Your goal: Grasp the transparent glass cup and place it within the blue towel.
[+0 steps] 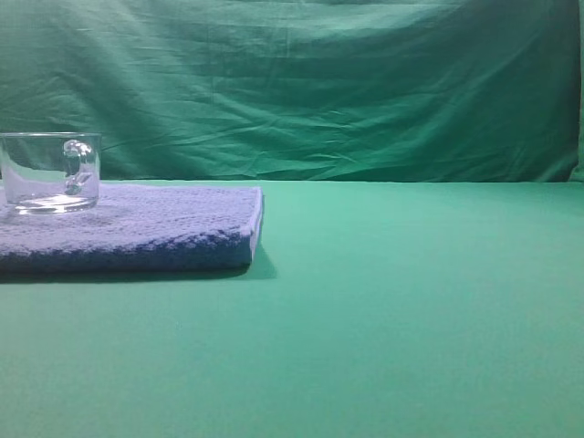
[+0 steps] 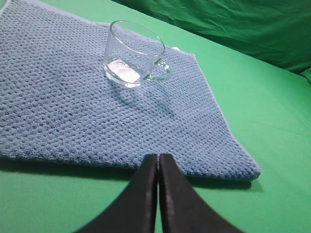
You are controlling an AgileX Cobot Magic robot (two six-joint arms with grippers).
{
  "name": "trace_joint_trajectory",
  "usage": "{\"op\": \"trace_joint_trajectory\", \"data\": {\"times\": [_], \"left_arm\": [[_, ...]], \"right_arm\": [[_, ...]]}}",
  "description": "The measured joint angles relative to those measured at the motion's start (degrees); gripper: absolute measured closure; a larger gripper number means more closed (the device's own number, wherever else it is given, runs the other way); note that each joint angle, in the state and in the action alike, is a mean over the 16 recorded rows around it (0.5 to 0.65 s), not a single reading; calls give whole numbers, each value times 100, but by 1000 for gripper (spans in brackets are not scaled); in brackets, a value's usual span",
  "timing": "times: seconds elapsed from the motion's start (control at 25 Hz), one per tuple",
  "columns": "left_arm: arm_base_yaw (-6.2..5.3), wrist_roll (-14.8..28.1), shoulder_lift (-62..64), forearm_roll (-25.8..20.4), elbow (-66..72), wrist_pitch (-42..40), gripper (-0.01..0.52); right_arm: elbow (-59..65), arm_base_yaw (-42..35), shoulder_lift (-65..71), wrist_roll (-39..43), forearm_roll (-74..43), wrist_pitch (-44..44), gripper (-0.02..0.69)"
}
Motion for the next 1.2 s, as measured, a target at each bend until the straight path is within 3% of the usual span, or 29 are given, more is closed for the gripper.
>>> {"op": "trace_joint_trajectory", "data": {"times": [0.28, 0.68, 0.92, 1.2], "left_arm": [[0, 0, 0, 0, 0, 0, 514], [0, 0, 0, 0, 0, 0, 514], [0, 0, 0, 0, 0, 0, 514], [0, 0, 0, 0, 0, 0, 514]], "right_arm": [[1578, 0, -1422, -10, -106, -387, 665], [2299, -180, -2214, -19, -403, -543, 665], [2584, -822, -2684, -19, -476, -951, 665], [3330, -2095, -3684, -19, -364, -1498, 665]]}}
